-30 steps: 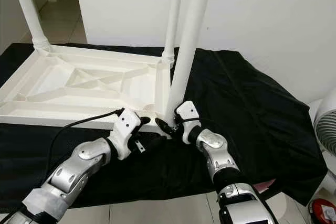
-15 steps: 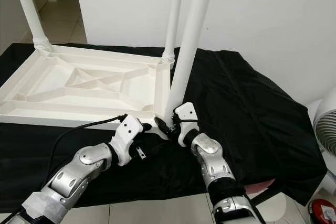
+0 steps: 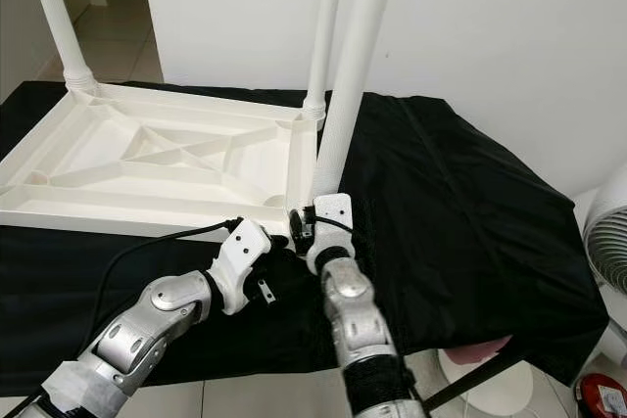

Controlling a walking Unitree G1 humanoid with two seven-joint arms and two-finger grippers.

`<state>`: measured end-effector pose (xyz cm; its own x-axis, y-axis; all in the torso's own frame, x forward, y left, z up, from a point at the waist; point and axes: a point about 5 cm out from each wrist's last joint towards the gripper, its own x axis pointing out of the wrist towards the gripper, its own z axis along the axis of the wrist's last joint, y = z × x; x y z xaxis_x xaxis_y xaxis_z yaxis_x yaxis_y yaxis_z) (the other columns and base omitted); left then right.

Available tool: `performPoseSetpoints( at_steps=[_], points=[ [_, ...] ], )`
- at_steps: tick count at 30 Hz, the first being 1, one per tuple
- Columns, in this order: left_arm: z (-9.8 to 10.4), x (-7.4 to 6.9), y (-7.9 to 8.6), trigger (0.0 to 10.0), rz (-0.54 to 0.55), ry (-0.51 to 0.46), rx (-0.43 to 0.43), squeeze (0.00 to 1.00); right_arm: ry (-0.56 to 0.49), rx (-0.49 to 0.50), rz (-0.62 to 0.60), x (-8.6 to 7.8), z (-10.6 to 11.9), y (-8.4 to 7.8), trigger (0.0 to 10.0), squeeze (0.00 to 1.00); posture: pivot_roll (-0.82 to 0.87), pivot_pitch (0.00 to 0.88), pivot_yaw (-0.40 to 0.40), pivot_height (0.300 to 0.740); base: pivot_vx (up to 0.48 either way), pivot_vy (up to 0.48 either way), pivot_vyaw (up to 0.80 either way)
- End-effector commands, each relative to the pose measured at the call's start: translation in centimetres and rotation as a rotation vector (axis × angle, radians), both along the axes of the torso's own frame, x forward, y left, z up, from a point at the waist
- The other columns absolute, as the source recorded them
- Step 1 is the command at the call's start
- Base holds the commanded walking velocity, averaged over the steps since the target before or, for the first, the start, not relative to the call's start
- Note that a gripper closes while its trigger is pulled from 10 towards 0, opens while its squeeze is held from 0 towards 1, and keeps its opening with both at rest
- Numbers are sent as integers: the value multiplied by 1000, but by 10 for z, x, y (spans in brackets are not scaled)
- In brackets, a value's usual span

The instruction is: Building children table

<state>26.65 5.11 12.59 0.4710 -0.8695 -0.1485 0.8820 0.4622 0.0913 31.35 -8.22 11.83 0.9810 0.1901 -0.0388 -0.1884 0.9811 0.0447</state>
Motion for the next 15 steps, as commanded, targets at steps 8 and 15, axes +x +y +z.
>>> performPoseSetpoints(
  at_steps=[8, 15],
  points=[
    [-2, -5, -4, 10000, -93, 18, 8, 0, -4, 48, 14, -7, 2, -4, 10000, 1000, 43, 0, -89, 740, 0, 0, 0],
    [-1, -4, -4, 10000, -96, 12, 13, 0, -105, 41, 107, -11, 11, -12, 10000, 1000, 44, 0, -88, 740, 0, 0, 0]
  ],
)
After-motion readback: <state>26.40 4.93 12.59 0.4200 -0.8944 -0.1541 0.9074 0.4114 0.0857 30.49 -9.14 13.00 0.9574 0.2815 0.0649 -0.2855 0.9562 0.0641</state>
